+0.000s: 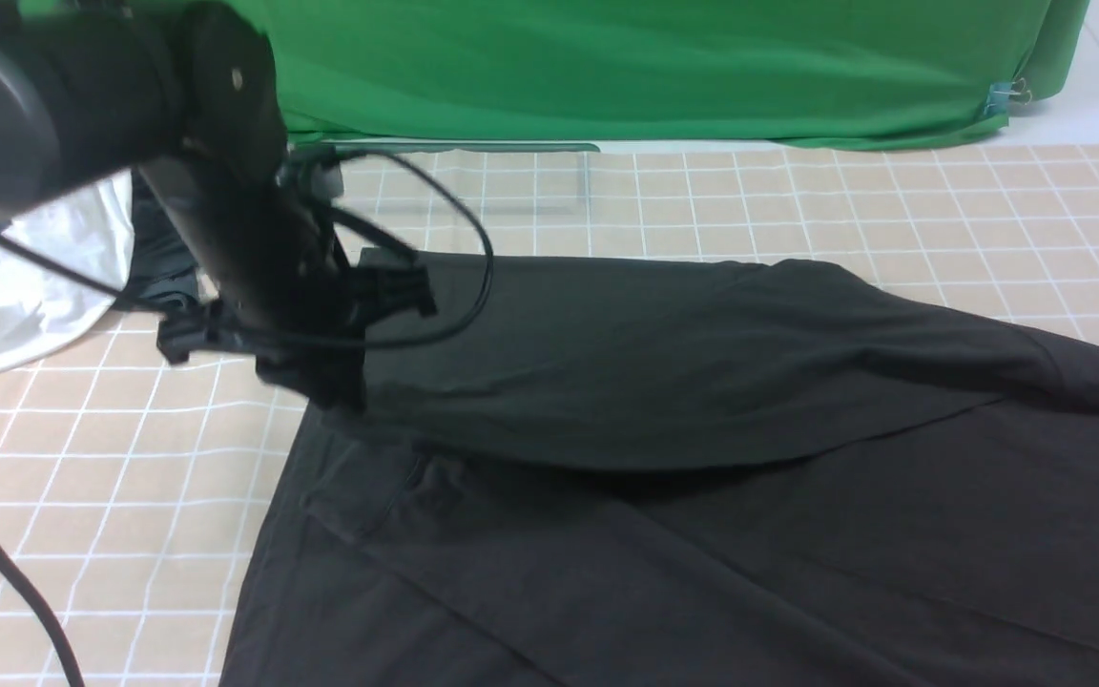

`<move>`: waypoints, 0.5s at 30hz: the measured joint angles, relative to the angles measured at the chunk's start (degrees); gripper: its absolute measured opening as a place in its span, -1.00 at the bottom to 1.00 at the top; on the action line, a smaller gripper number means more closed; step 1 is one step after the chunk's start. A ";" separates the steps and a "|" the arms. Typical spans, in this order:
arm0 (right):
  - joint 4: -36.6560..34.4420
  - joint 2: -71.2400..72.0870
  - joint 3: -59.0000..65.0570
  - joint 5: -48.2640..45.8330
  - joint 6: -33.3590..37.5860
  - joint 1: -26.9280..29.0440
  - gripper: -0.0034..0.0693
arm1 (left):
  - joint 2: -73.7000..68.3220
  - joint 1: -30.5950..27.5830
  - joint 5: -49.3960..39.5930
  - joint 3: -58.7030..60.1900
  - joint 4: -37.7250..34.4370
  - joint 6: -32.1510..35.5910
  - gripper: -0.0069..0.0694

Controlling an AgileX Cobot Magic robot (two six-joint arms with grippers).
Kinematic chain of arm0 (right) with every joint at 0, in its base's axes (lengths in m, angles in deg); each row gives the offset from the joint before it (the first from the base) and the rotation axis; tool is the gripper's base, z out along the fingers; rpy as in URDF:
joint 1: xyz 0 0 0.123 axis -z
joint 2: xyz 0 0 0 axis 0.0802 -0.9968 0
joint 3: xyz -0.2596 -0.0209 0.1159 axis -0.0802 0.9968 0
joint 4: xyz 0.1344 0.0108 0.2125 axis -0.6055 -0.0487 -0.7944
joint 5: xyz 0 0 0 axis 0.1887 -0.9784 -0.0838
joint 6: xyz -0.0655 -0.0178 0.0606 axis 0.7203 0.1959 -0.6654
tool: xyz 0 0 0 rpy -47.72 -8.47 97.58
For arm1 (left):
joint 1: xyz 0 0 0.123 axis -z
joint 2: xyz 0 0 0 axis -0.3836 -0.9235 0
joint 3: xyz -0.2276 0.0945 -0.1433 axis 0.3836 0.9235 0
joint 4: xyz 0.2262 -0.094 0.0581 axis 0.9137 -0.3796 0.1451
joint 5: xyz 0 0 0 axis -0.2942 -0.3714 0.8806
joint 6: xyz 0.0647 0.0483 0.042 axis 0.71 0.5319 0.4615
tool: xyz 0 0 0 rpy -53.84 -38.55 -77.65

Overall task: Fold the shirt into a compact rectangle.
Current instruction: 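Fold the left side of the dark shirt inward over its body with the left gripper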

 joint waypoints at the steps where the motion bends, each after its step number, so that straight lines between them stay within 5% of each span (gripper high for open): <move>1: 0.00 0.00 0.00 0.12 0.00 0.00 -0.36 | 0.00 0.00 0.75 0.92 -0.12 -0.23 -0.71; 7: 0.00 0.00 0.00 0.22 0.00 0.00 -0.33 | 0.00 0.00 2.22 3.99 -0.59 -1.07 -0.62; 15: 0.00 0.00 0.00 0.28 0.26 0.00 -0.30 | 0.28 0.00 -1.80 4.23 -0.36 0.68 -0.14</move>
